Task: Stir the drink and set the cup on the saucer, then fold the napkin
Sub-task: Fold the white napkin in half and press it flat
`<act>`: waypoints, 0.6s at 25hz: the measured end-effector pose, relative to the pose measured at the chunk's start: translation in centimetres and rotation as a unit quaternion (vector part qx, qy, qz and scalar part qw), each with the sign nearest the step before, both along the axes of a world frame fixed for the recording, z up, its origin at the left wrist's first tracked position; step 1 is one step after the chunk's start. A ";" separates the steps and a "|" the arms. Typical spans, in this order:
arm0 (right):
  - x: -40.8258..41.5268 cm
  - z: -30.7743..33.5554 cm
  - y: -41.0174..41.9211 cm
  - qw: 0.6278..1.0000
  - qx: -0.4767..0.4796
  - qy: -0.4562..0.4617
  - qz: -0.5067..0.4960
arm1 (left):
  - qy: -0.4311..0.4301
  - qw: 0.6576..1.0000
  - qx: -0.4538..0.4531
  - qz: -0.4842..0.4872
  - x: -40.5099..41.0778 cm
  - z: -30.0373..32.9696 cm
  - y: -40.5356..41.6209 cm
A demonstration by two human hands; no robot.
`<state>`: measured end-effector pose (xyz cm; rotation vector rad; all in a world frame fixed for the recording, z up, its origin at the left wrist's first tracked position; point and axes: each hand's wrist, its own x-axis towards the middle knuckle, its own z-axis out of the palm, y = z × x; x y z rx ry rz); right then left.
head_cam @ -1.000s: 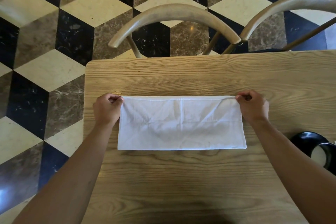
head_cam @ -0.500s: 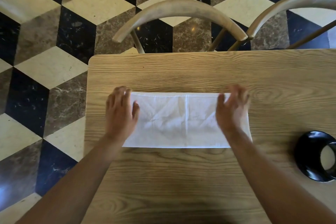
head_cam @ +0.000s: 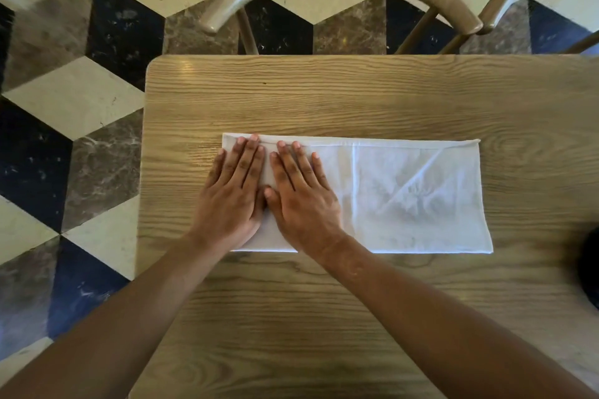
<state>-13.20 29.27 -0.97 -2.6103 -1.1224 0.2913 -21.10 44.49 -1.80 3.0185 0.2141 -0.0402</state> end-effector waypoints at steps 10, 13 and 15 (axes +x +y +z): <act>6.4 -0.2 -12.7 0.992 -0.083 -0.052 -0.078 | 0.012 1.000 0.007 0.011 0.1 0.2 -0.2; 9.4 0.0 -18.6 0.983 -0.111 -0.040 -0.139 | 0.010 1.000 0.004 0.010 0.2 0.3 -0.3; 10.9 0.1 -21.3 0.980 -0.123 -0.026 -0.154 | 0.005 1.000 0.000 0.011 0.2 0.3 -0.3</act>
